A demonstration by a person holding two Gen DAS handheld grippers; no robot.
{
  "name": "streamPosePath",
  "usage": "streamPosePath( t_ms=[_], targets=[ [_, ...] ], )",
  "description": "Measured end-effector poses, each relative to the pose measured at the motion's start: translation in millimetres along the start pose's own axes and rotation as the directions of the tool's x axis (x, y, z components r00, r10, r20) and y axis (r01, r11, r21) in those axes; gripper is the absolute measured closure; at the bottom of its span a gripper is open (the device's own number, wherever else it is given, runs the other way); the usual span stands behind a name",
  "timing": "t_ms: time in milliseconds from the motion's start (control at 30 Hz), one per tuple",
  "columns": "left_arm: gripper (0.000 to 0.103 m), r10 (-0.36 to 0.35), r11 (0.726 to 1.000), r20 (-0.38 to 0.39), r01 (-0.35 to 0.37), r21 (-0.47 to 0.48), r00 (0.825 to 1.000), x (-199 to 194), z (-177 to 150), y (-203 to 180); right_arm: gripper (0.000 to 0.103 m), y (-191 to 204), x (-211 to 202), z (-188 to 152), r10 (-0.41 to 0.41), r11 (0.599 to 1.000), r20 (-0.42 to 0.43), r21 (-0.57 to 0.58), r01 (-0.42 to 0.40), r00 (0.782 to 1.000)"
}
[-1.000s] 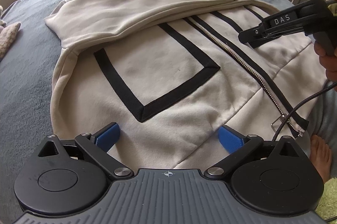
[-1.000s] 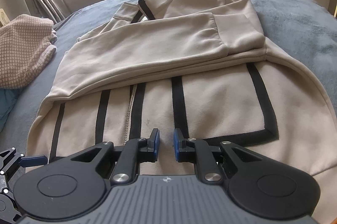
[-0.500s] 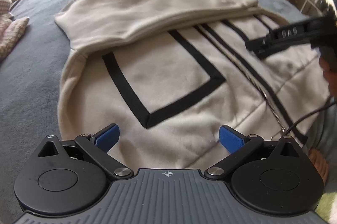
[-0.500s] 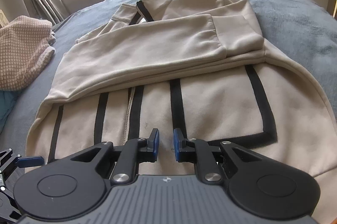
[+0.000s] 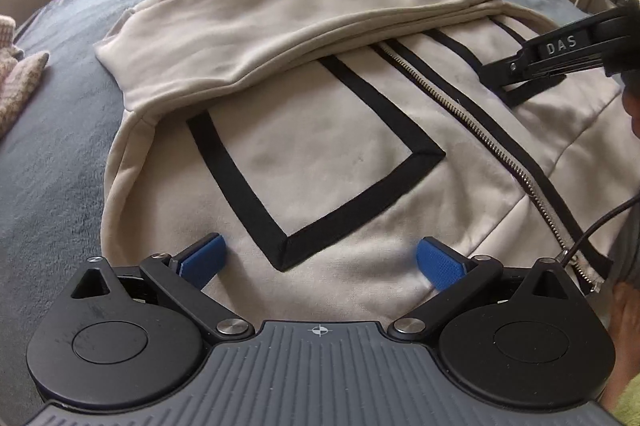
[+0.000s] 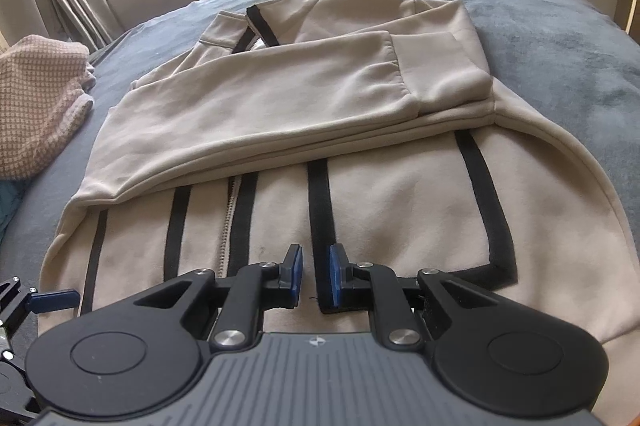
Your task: Fold clothes
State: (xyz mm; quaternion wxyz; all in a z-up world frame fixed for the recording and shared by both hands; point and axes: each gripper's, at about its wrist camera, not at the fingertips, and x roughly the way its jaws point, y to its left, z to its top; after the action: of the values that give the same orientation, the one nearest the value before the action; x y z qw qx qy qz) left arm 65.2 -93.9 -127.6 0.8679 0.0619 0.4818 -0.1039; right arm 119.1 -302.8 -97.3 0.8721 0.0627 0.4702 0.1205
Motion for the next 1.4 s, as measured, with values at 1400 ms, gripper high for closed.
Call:
streamPosePath(
  t_ms=[1400],
  targets=[
    [0.000, -0.003, 0.999, -0.019, 0.002, -0.036, 1.000, 1.9, 4.0, 1.6, 0.083, -0.3, 3.7, -4.3, -0.010, 1.000, -0.015, -0.013, 0.010, 1.000]
  ],
)
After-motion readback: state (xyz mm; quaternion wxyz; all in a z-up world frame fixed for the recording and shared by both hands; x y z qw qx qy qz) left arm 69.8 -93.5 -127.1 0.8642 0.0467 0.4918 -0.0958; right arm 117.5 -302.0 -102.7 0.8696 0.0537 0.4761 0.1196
